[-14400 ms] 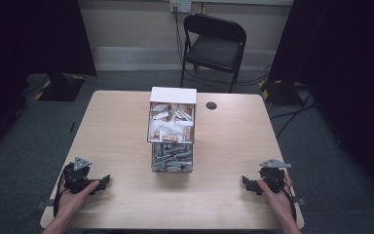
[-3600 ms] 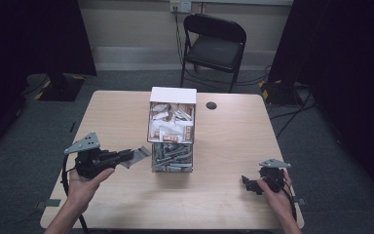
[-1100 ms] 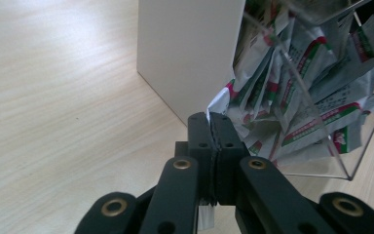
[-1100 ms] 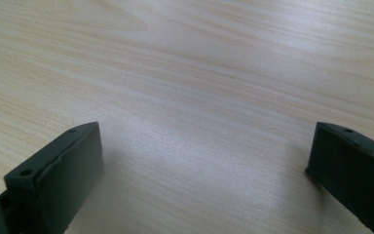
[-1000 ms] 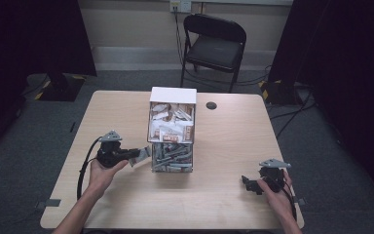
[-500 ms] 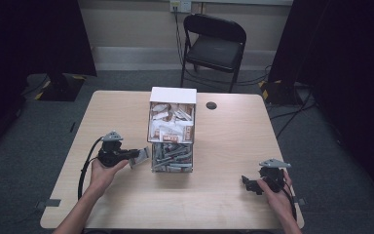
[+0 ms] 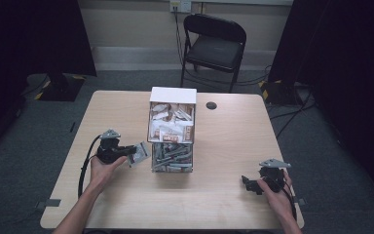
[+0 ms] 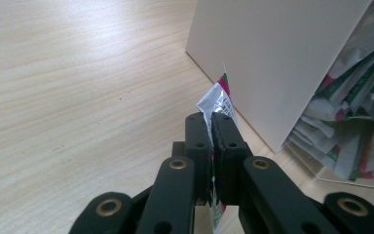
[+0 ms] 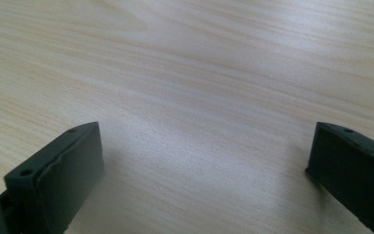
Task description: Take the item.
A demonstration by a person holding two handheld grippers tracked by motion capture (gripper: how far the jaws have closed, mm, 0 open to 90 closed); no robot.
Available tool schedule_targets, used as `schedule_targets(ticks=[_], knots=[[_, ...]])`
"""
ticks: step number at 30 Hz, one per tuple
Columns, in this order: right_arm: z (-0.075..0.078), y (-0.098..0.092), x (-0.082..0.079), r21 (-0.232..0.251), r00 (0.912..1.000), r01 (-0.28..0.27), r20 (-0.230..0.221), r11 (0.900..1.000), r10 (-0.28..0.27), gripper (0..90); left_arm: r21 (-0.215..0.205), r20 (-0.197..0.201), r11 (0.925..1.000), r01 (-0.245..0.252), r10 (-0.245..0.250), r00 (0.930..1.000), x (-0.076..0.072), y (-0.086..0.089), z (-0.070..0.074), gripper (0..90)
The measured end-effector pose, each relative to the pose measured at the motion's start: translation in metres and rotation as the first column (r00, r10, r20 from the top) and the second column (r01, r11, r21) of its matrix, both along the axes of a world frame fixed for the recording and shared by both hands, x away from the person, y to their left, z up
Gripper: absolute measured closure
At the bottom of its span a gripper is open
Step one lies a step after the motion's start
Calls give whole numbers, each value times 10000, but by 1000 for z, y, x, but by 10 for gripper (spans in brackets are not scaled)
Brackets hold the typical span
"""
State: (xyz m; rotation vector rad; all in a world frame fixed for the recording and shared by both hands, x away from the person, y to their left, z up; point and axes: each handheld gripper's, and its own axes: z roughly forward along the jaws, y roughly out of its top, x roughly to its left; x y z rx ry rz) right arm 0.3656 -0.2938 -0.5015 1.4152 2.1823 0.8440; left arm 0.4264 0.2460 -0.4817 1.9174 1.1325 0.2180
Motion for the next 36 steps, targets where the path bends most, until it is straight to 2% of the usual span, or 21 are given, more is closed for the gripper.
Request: schedule_targets(ticks=[3, 14, 19, 25, 36], knots=[[0, 0, 0, 12, 10000, -9, 2, 10000, 9, 0, 82, 64, 9999, -78, 77, 10000, 1, 0, -1, 866], [0, 0, 0, 20, 10000, -7, -13, 10000, 7, 0, 187, -104, 9986, -489, 491, 9987, 9, 2, -10, 848], [0, 0, 0, 19, 10000, -7, -13, 10000, 8, 0, 13, -89, 9977, -682, 682, 9976, 11, 2, -12, 843], [0, 0, 0, 19, 10000, -17, -11, 10000, 17, 0, 14, -121, 9967, -807, 807, 9967, 13, 5, -14, 829], [0, 0, 0, 16, 10000, -16, -16, 10000, 16, 0, 248, -176, 9940, -1064, 1069, 9941, 14, 7, -15, 776]])
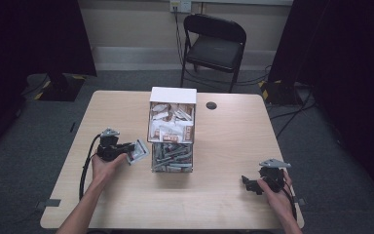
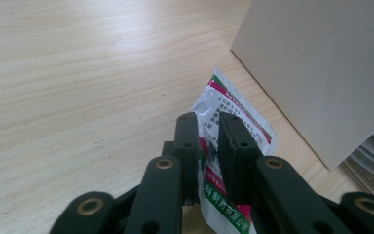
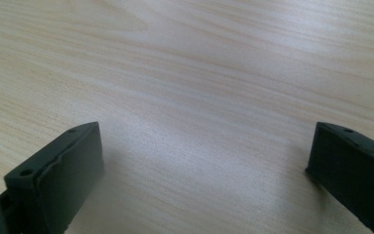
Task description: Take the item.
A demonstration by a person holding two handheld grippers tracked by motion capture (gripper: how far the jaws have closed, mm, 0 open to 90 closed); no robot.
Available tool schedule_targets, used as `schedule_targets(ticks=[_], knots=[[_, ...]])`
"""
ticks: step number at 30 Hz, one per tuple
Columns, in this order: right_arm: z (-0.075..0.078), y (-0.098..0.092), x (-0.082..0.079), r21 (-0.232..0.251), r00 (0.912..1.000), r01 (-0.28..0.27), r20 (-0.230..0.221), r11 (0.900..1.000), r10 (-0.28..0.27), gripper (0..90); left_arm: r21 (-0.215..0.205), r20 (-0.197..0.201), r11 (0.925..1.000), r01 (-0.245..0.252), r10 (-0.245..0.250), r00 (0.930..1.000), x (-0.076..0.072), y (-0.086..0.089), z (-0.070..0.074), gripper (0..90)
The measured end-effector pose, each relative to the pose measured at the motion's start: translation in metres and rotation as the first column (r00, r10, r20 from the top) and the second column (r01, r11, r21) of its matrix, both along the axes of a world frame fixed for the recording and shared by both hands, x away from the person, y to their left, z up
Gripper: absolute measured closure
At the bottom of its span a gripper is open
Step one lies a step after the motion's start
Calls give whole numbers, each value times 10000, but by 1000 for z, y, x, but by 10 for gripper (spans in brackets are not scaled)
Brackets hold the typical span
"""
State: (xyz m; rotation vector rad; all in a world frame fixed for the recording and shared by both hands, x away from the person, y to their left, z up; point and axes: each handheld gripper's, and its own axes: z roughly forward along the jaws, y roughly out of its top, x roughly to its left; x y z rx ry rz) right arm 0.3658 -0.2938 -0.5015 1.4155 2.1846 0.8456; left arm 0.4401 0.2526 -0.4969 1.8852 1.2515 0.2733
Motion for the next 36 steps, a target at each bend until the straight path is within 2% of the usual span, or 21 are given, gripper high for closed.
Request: schedule_targets(ticks=[5, 6, 11, 21, 25, 29, 31, 34, 35, 36], knots=[[0, 0, 0, 0, 10000, -3, 1, 10000, 3, 0, 61, 22, 9995, -296, 296, 9996, 0, 1, 1, 668], [0, 0, 0, 0, 10000, -5, 2, 10000, 5, 0, -30, 60, 9988, -499, 499, 9987, 1, 3, 1, 646], [0, 0, 0, 4, 10000, -16, 3, 10000, 16, 0, 32, 11, 9971, -767, 767, 9971, 0, 8, 4, 504], [0, 0, 0, 3, 10000, -15, 3, 10000, 15, 0, 152, 184, 9972, -732, 729, 9972, -11, 18, 18, 267], [0, 0, 0, 4, 10000, -15, 2, 10000, 15, 0, -37, 389, 9971, -761, 762, 9963, -17, 23, 25, 226], [0, 0, 0, 4, 10000, -13, 1, 10000, 13, 0, 275, 530, 9974, -662, 647, 9965, -24, 26, 33, 212], [0, 0, 0, 2, 10000, -14, 4, 10000, 14, 0, 238, 447, 9974, -684, 673, 9967, -28, 28, 37, 206], [0, 0, 0, 3, 10000, -16, 5, 10000, 16, 0, 204, 620, 9983, -542, 529, 9967, -34, 31, 43, 205], [0, 0, 0, 2, 10000, -13, 2, 10000, 13, 0, 274, 532, 9976, -630, 615, 9967, -37, 32, 45, 203], [0, 0, 0, 2, 10000, -14, 2, 10000, 14, 0, 547, 507, 9964, -655, 628, 9967, -39, 32, 46, 202]])
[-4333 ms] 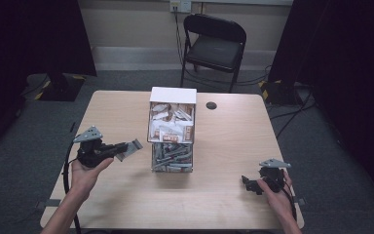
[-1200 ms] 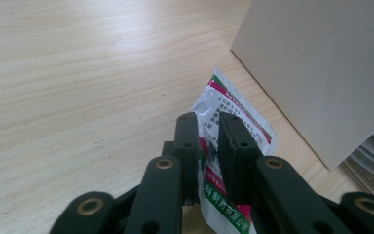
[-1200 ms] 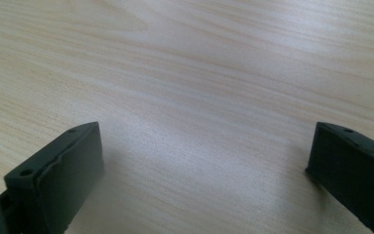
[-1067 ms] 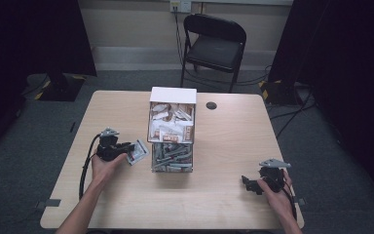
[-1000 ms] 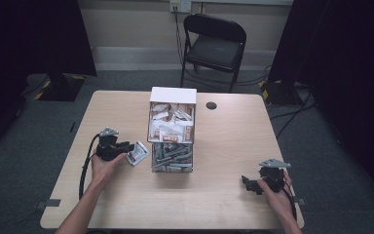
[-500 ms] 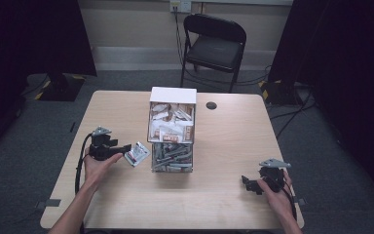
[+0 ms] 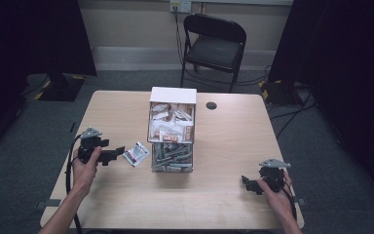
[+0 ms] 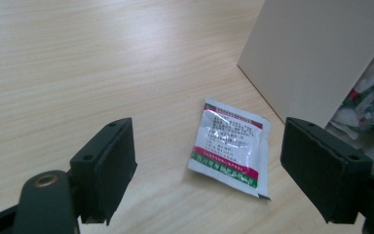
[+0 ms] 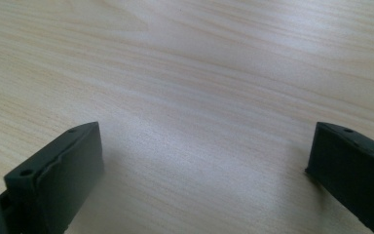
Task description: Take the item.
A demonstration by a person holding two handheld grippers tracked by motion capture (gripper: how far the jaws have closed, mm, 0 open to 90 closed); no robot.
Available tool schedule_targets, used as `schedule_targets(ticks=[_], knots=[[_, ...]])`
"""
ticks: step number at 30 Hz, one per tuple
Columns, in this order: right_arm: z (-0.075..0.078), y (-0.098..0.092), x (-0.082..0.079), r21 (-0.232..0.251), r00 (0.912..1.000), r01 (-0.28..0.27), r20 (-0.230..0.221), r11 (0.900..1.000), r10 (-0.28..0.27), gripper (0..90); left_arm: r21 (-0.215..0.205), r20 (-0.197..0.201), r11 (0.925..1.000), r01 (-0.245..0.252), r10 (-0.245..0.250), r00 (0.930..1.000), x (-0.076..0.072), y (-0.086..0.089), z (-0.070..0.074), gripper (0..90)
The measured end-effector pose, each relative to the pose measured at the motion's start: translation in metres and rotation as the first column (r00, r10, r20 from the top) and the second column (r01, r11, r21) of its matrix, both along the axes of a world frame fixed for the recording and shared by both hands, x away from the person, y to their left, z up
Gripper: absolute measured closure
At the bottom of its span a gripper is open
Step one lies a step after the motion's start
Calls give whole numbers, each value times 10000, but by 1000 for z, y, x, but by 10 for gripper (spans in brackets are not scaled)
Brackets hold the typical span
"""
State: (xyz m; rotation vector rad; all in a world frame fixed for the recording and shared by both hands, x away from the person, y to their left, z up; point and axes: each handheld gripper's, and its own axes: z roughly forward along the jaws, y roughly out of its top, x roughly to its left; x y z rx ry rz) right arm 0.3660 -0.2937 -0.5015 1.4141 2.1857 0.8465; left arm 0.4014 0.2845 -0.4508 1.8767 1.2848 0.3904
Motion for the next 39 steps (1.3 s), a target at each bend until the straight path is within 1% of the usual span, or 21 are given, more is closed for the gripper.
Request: schedule_targets(ticks=[1, 2, 3, 4, 8, 9, 14, 17, 18, 21, 22, 23, 24, 26, 29, 30, 34, 36, 37, 38, 39], knots=[[0, 0, 0, 0, 10000, 0, 1, 10000, 0, 0, 0, 0, 10000, 0, 0, 10000, 0, 0, 0, 213], [0, 0, 0, 0, 10000, 1, 0, 10000, -1, 0, 331, -30, 9993, 172, -171, 9998, -4, 2, 2, 218], [0, 0, 0, 0, 10000, 1, 0, 10000, -1, 0, 331, -30, 9993, 172, -171, 9998, -4, 2, 2, 211], [0, 0, 0, 0, 10000, -1, 1, 10000, 1, 0, 286, 42, 9994, 210, -211, 9998, -9, 6, 3, 203], [0, 0, 0, 0, 10000, -1, 1, 10000, 1, 0, 551, 72, 9982, 235, -239, 9997, -21, 12, 3, 204], [0, 0, 0, 0, 10000, 0, 0, 10000, 0, 0, 672, 51, 9975, 208, -212, 9998, -24, 14, 3, 204], [0, 0, 0, 0, 10000, -2, 1, 10000, 2, 0, 754, 62, 9971, -74, 69, 10000, -39, 20, 2, 205], [0, 0, 0, -1, 10000, 0, 2, 10000, 0, 0, 787, -43, 9968, -112, 116, 9999, -45, 23, 0, 212], [0, 0, 0, -2, 10000, -1, 3, 10000, 1, 0, 856, -161, 9962, -189, 204, 9997, -54, 27, -5, 212], [0, 0, 0, -1, 10000, 1, 1, 10000, -1, 0, 859, -367, 9956, -364, 396, 9985, -65, 32, -16, 212], [0, 0, 0, 0, 10000, 2, 1, 10000, -2, 0, 979, -558, 9942, -442, 498, 9972, -67, 33, -20, 212], [0, 0, 0, -1, 10000, 1, -1, 10000, -1, 0, 979, -558, 9942, -442, 498, 9972, -67, 33, -20, 213], [0, 0, 0, -1, 10000, 1, 1, 10000, -1, 0, 1178, -872, 9918, -494, 599, 9944, -70, 34, -25, 213], [0, 0, 0, -1, 10000, 5, 1, 10000, -5, 0, 1639, -824, 9835, -759, 904, 9925, -72, 34, -29, 213], [0, 0, 0, -1, 10000, 27, 3, 10000, -27, 0, 1828, -827, 9797, -829, 994, 9916, -75, 34, -36, 214], [0, 0, 0, -2, 10000, 27, 3, 10000, -27, 0, 1805, -1008, 9809, -732, 924, 9906, -75, 34, -38, 214], [0, 0, 0, -2, 10000, 26, 2, 10000, -26, 0, 1951, -798, 9773, -823, 994, 9918, -77, 35, -43, 197], [0, 0, 0, -2, 10000, 27, 1, 10000, -27, 0, 1999, -822, 9756, -905, 1087, 9907, -77, 34, -47, 193], [0, 0, 0, -3, 10000, 26, 1, 10000, -26, 0, 1872, -915, 9779, -928, 1114, 9896, -77, 34, -49, 188], [0, 0, 0, -4, 10000, 25, 2, 10000, -25, 0, 1837, -832, 9771, -1070, 1239, 9888, -77, 35, -51, 181], [0, 0, 0, -3, 10000, 25, 2, 10000, -25, 0, 1951, -787, 9740, -1151, 1325, 9881, -76, 35, -51, 175]])
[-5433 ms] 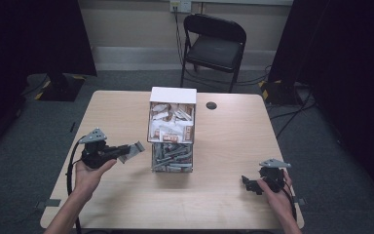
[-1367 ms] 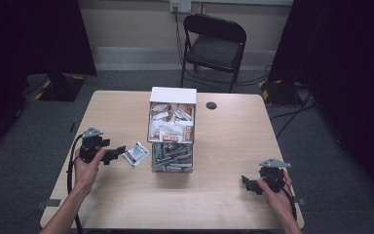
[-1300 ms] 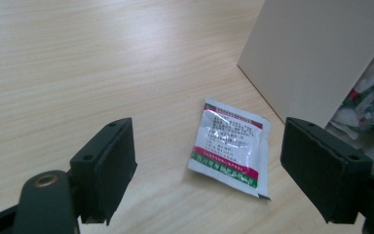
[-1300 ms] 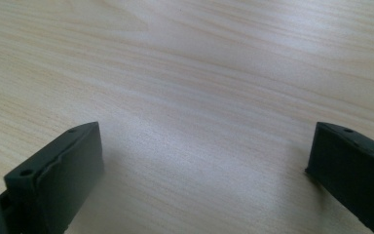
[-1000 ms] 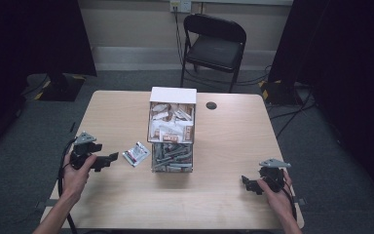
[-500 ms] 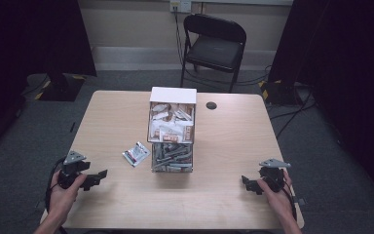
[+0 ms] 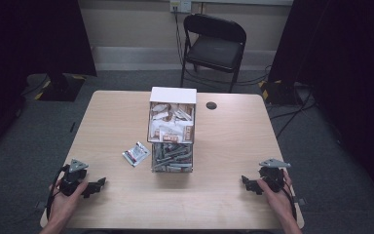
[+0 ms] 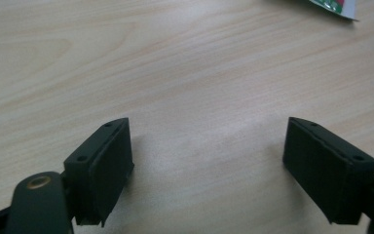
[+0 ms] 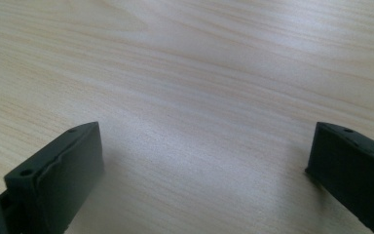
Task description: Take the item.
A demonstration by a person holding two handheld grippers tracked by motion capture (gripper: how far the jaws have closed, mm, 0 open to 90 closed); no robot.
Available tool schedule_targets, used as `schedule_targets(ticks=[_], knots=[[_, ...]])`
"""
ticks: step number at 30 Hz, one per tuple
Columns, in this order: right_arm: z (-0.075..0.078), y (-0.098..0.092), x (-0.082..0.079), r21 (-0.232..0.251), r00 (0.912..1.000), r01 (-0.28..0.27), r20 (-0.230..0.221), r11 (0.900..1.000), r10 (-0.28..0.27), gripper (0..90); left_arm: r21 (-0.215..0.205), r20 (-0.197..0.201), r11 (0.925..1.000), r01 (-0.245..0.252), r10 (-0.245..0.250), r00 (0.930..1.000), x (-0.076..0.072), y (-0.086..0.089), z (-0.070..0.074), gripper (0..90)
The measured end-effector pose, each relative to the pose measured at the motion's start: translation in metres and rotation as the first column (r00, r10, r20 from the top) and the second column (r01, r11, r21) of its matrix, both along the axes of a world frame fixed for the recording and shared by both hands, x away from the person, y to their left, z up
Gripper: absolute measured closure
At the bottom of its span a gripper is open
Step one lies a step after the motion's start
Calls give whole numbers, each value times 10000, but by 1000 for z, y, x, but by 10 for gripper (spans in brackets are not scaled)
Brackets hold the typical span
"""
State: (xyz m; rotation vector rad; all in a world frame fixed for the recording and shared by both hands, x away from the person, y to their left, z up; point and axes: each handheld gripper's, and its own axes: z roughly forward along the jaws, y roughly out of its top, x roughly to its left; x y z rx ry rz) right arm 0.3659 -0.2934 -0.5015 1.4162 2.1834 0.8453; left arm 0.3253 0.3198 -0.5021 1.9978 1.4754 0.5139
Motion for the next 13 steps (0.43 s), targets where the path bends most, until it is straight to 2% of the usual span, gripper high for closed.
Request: schedule_targets(ticks=[3, 4, 8, 13], knots=[[0, 0, 0, 1, 10000, 1, 0, 10000, -1, 0, -40, 312, 9999, 142, -141, 9994, 1, 2, -4, 136], [0, 0, 0, 1, 10000, 2, -1, 10000, -2, 0, -155, 600, 9997, 182, -172, 9980, 1, 2, -7, 121], [0, 0, 0, 3, 10000, 0, 1, 10000, 0, 0, -141, 626, 9995, 276, -267, 9977, 1, 2, -8, 101], [0, 0, 0, 1, 10000, -3, 2, 10000, 3, 0, -168, 628, 9998, 131, -120, 9980, 0, 1, -8, 102]])
